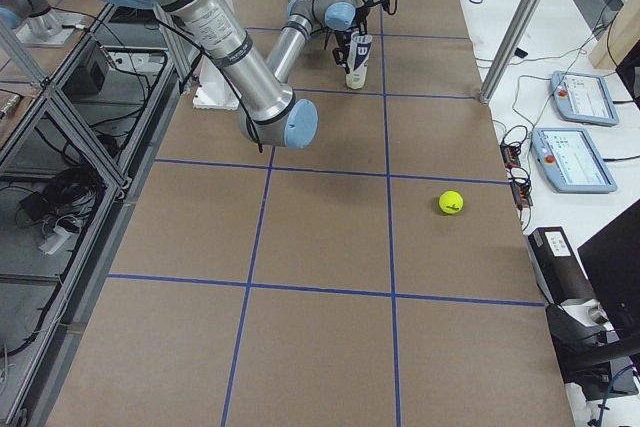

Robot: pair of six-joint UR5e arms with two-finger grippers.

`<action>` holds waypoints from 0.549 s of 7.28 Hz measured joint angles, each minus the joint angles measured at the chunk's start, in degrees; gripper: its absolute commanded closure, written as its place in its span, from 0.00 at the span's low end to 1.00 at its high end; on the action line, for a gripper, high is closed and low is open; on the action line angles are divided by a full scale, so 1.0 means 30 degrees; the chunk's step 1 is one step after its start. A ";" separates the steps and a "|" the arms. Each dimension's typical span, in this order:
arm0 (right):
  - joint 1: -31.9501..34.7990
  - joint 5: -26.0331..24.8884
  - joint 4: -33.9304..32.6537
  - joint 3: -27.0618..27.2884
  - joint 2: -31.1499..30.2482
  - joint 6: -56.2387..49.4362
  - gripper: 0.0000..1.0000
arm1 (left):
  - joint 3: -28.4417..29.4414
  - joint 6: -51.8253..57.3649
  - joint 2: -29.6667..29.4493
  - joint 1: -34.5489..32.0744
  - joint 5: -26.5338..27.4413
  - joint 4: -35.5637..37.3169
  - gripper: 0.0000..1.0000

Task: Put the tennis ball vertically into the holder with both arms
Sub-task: 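Push the ball down into the can with the right gripper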

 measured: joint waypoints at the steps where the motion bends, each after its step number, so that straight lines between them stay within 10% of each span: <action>1: 0.0000 0.0007 -0.0021 0.0170 -0.0025 0.0058 0.01 | 0.0000 0.0000 -0.0007 0.0001 -0.0005 -0.0001 0.17; 4: 0.0070 0.0131 -0.0116 0.0949 -0.0355 0.0089 0.01 | -0.0043 0.0000 -0.0046 0.0000 -0.0002 -0.0001 0.01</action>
